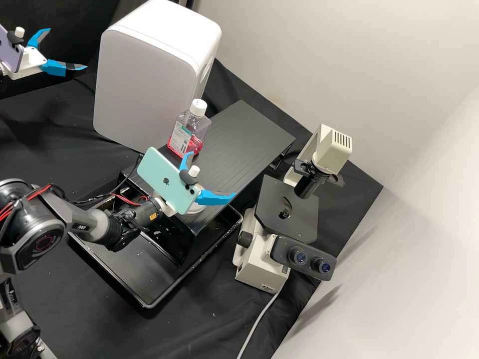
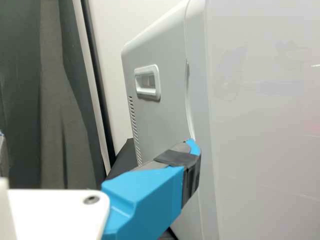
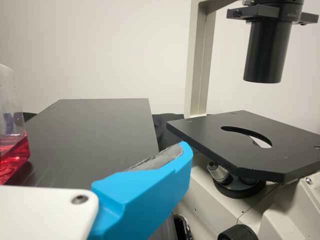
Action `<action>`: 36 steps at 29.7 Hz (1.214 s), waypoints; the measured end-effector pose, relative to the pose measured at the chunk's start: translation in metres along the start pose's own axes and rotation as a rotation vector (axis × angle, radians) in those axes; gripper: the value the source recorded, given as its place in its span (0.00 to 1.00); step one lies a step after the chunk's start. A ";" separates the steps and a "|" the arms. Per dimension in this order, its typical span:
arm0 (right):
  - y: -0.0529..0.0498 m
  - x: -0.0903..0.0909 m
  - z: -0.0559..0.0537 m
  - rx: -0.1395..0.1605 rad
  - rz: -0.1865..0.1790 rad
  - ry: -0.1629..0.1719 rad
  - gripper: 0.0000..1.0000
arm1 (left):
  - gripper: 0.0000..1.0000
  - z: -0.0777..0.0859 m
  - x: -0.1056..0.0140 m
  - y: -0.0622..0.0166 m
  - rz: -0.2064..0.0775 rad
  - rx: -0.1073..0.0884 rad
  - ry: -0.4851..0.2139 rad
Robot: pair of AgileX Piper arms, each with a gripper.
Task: Remove the lid from the petri dish
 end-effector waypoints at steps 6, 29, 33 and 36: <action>0.000 0.000 0.000 0.000 0.000 0.000 1.00 | 1.00 0.020 -0.002 0.0009 0.003 -0.008 -0.059; 0.000 0.000 0.000 0.000 0.000 0.000 1.00 | 1.00 0.079 -0.064 -0.0475 -0.116 -0.062 -0.434; 0.000 0.000 0.000 0.000 0.000 0.000 1.00 | 1.00 0.085 -0.075 -0.0548 -0.161 -0.061 -0.490; 0.000 0.000 0.000 0.000 0.000 0.000 1.00 | 1.00 0.091 -0.086 -0.0591 -0.189 -0.051 -0.541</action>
